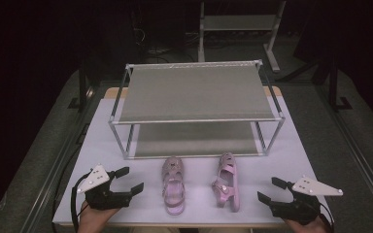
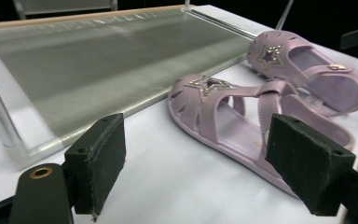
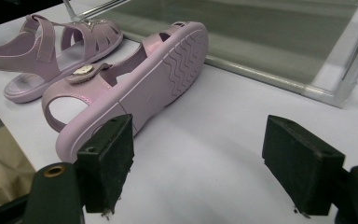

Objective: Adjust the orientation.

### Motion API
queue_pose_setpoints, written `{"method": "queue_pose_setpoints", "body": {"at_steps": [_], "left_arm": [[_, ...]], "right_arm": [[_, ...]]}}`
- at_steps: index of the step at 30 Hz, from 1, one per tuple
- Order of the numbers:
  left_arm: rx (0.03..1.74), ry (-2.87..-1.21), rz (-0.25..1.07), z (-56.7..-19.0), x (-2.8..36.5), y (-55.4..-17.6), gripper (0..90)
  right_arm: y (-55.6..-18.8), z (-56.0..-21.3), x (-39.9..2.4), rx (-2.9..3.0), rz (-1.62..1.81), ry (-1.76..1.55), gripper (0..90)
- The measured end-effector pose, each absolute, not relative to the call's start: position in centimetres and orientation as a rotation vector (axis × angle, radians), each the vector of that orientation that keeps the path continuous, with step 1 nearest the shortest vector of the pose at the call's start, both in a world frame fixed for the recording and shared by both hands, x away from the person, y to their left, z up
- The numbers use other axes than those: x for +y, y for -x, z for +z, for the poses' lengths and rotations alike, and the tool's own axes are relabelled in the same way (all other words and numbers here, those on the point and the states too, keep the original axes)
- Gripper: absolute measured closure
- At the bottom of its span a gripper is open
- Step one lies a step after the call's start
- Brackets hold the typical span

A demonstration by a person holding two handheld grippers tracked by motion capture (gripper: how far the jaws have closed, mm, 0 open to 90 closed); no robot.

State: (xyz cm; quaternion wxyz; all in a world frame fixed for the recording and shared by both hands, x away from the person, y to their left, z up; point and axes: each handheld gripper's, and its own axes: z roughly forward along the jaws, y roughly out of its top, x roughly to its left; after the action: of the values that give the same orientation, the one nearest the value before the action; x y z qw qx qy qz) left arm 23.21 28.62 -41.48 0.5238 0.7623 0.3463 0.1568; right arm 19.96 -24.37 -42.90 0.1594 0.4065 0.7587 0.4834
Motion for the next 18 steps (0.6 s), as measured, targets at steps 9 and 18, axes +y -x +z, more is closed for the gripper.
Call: {"method": "queue_pose_setpoints", "body": {"at_steps": [9, 18], "left_arm": [[0.841, -1.806, 0.356, -41.6, 28.5, -23.4, 19.8], [0.809, -1.801, 0.360, -41.3, 27.7, -22.2, 20.5]], "right_arm": [[-20.4, -43.1, -24.2, 2.174, 1.384, -1.171, 24.5], [-20.3, -42.8, -23.5, 2.182, 1.372, -1.147, 24.5]]}}
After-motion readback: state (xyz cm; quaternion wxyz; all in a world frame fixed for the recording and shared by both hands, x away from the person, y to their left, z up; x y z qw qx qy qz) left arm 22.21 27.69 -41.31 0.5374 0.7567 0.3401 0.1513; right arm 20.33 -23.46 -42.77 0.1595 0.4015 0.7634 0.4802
